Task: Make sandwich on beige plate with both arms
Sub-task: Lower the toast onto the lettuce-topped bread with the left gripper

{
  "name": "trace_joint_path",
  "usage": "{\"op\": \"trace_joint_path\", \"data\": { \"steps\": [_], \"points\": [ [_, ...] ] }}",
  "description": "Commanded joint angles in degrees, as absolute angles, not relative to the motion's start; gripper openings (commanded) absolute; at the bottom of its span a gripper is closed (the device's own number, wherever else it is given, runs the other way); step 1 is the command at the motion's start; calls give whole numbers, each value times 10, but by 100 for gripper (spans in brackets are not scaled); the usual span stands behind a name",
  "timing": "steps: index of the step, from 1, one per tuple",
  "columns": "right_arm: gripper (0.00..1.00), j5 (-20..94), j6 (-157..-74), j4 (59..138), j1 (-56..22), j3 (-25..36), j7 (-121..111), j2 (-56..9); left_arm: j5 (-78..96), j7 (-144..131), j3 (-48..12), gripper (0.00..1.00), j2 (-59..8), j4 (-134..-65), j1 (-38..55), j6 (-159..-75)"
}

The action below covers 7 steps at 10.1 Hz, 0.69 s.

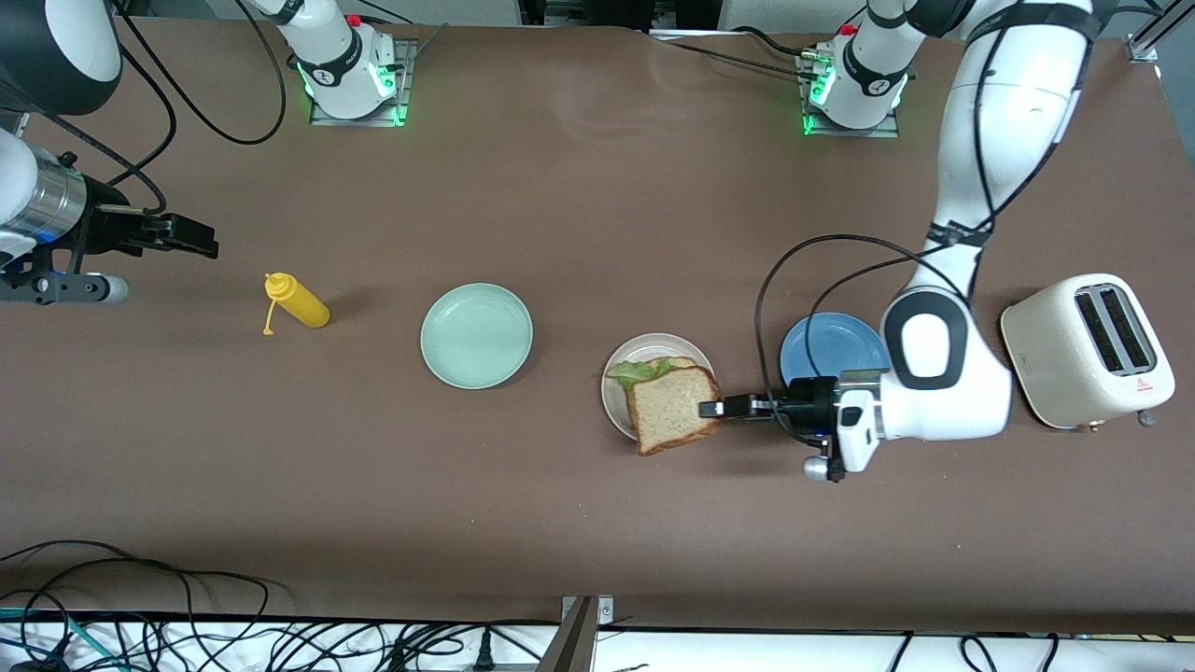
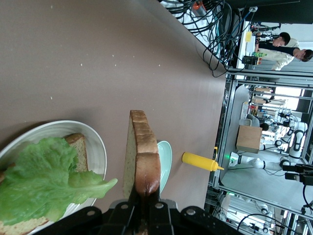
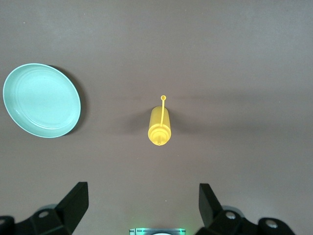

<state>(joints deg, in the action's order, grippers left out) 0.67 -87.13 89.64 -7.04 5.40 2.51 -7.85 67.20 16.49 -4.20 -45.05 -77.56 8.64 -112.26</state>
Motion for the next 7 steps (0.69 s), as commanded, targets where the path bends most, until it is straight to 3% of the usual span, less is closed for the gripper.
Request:
{"op": "trace_joint_path", "data": {
  "steps": [1,7],
  "points": [
    [100,3,-875,904,-65,47,33,-71,700,155,-38,0,-446,-805,93,-1142],
    [100,3,-876,904,-66,47,33,-71,714,120,-38,0,-437,-843,114,-1153]
  ]
}}
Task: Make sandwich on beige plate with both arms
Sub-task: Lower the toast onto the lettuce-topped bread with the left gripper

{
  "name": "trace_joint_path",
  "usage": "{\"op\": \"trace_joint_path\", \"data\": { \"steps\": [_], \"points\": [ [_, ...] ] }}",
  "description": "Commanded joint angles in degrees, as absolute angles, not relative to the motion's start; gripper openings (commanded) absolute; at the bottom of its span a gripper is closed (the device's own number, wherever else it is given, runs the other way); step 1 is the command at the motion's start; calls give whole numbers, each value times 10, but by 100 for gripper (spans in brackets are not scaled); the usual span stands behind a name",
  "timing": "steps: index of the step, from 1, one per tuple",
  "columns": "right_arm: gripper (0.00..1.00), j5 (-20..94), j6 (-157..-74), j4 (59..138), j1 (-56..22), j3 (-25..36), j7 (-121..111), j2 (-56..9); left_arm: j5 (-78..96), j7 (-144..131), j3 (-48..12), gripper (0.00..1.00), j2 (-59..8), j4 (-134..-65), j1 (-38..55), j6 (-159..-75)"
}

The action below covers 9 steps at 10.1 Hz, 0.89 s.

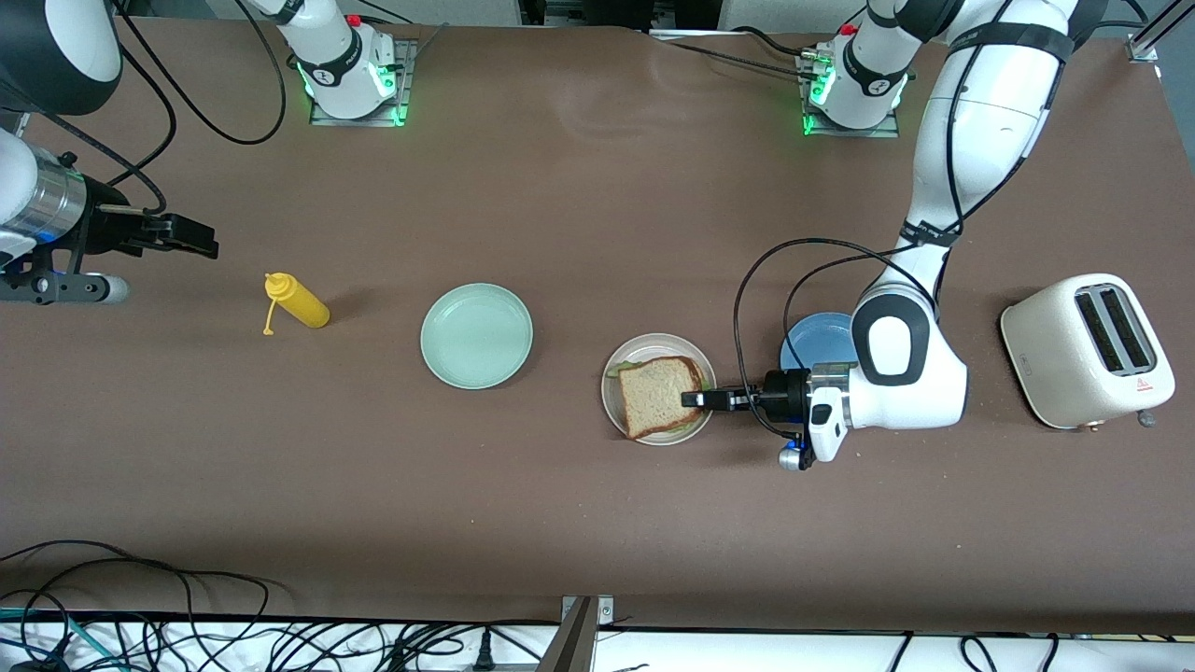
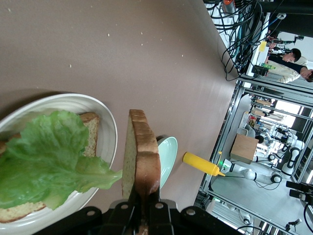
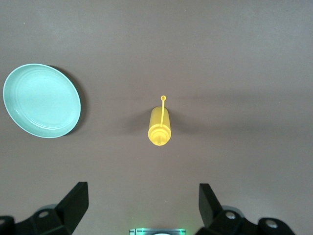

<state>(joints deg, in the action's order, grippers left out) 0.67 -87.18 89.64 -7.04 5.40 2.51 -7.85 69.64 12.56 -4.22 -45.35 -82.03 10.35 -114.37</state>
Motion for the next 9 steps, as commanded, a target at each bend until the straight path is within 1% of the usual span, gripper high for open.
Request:
{"op": "trace_joint_path", "data": {
  "steps": [1,4,7,8,9],
  "points": [
    [100,3,-876,904,-66,47,33,-71,713,121,-38,0,-433,-852,119,-1159],
    [100,3,-876,904,-66,47,34,-71,710,133,-37,0,-432,-874,120,-1167],
    [100,3,-877,904,-66,47,34,-70,681,146,-36,0,-437,-876,114,-1167],
    [100,3,-877,904,-66,47,33,-70,679,149,-35,7,-439,-878,113,-1167],
    [100,3,-877,904,-66,47,33,-71,671,158,-33,52,-439,-879,112,-1167]
  ]
}}
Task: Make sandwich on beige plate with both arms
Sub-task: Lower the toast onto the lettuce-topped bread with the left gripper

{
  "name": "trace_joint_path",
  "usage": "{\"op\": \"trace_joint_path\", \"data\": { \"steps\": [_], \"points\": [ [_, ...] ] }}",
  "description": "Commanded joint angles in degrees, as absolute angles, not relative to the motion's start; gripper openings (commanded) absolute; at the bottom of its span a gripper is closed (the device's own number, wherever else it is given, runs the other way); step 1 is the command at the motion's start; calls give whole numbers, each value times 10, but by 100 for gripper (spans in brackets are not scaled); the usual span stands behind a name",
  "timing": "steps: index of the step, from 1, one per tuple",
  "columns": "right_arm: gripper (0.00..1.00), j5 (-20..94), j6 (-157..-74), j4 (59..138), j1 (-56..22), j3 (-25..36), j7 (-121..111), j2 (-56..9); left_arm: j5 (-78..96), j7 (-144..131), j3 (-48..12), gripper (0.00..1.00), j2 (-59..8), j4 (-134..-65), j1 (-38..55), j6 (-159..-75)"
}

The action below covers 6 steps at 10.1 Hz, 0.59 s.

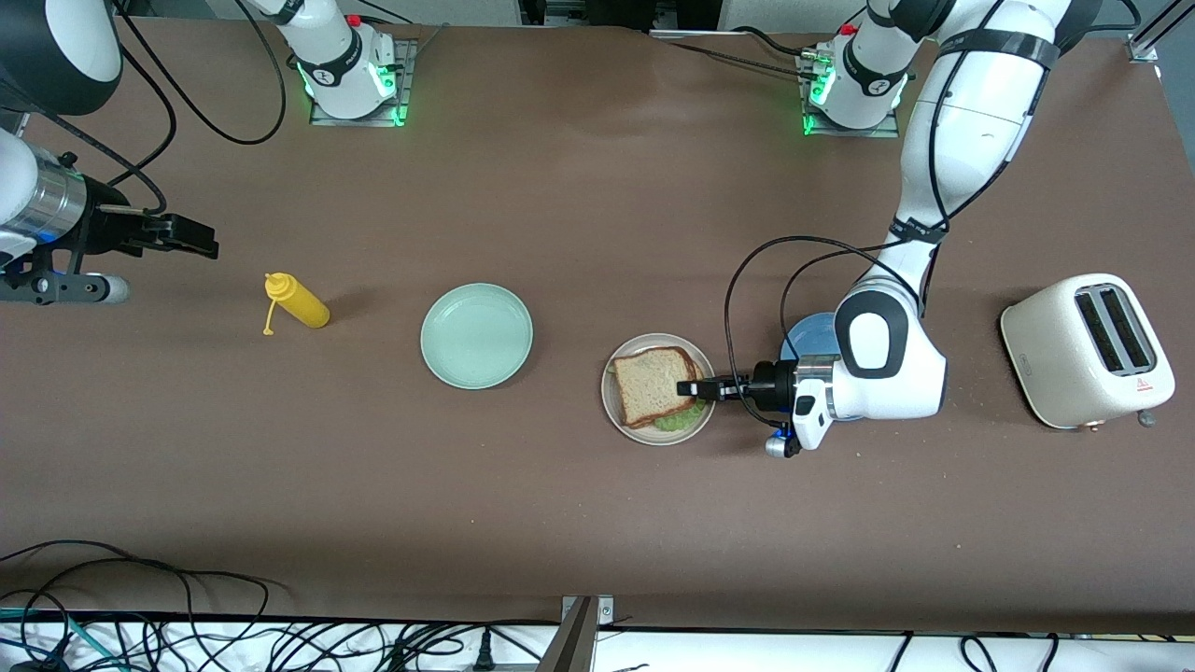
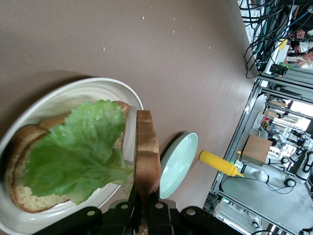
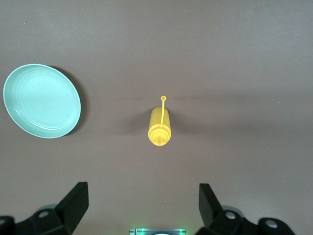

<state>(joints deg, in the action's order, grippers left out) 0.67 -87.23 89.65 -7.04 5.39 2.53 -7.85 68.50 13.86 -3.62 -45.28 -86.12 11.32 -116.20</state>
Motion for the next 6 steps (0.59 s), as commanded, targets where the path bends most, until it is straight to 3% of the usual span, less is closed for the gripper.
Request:
{"op": "trace_joint_path", "data": {
  "steps": [1,2,6],
  "points": [
    [100,3,-876,904,-66,47,33,-71,658,166,-34,95,-442,-879,109,-1167],
    [100,3,-876,904,-66,47,33,-71,650,166,-33,100,-443,-879,109,-1167],
    [100,3,-876,904,-66,47,33,-70,578,163,-29,100,-443,-875,108,-1168]
  ]
}}
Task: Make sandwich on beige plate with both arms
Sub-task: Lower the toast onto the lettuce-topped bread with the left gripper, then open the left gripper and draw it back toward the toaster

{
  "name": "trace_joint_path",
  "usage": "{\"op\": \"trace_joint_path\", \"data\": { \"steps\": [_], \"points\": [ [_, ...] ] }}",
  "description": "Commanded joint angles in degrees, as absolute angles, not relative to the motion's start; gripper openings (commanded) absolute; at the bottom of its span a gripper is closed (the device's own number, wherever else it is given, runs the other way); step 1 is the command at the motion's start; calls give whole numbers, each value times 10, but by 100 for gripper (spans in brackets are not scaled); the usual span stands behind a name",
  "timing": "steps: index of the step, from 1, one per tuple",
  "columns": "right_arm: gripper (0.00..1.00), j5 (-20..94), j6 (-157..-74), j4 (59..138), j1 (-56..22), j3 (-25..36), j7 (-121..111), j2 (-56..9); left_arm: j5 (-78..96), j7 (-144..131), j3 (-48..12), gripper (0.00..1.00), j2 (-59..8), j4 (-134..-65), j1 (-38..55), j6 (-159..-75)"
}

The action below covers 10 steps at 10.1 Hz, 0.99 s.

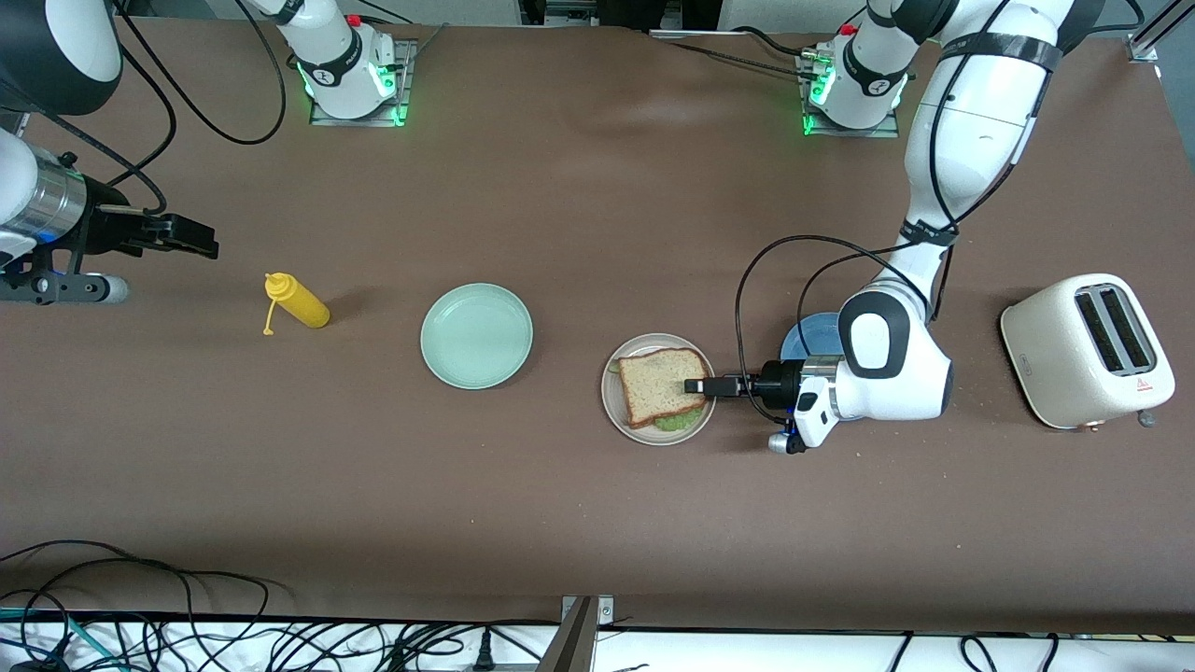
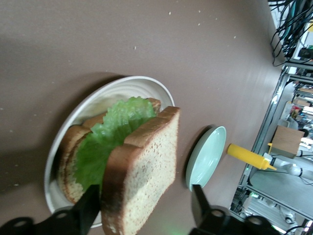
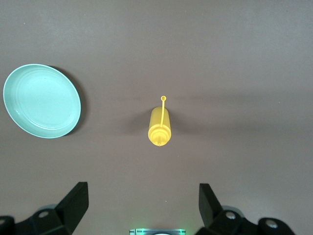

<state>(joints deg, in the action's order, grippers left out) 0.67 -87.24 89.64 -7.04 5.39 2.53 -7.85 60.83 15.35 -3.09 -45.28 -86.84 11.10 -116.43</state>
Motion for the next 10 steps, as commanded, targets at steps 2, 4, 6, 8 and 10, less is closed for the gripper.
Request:
{"op": "trace_joint_path", "data": {
  "steps": [2,4,6,8,10],
  "points": [
    [100,3,-878,904,-66,47,33,-71,536,158,-24,100,-439,-871,105,-1168],
    [100,3,-880,904,-66,47,33,-70,494,156,-12,100,-434,-854,93,-1163],
    [100,5,-885,904,-66,47,34,-74,433,133,-12,100,-418,-853,72,-1161],
    [100,9,-887,903,-66,47,34,-75,346,126,-12,100,-395,-847,49,-1161],
    [100,9,-889,903,-65,47,34,-75,228,125,-11,100,-370,-844,25,-1143]
  ]
}}
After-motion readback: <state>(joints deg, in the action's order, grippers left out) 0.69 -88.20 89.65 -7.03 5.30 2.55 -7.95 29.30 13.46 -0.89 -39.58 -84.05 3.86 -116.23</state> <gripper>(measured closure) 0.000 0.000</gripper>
